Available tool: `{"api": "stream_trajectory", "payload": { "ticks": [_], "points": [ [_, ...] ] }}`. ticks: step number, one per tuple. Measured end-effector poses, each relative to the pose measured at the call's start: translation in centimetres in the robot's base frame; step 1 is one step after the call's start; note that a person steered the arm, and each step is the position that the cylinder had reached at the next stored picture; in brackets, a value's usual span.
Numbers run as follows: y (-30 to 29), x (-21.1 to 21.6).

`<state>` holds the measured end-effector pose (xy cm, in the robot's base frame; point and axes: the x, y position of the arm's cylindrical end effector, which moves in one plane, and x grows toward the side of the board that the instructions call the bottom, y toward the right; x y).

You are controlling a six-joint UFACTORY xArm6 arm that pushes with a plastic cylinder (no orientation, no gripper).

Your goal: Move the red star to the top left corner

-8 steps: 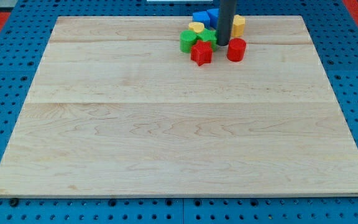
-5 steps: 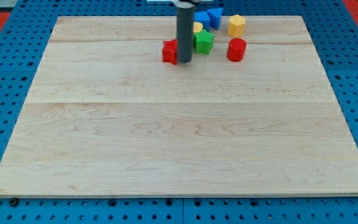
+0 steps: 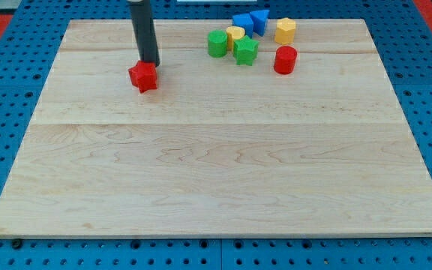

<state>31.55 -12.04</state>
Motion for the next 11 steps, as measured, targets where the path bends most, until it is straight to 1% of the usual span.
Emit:
{"api": "stream_trajectory", "payload": {
  "ticks": [2, 3, 4, 5, 6, 7, 8, 9, 10, 11],
  "points": [
    [0.2, 0.1],
    [3.7, 4.0],
    [2.5, 5.9],
    [2.1, 6.6],
    [1.7, 9.2],
    [-2.2, 8.5],
    [-2.5, 8.4],
    [-3.4, 6.5],
    [-6.0, 0.9],
    [-4.5, 2.7]
  ]
}}
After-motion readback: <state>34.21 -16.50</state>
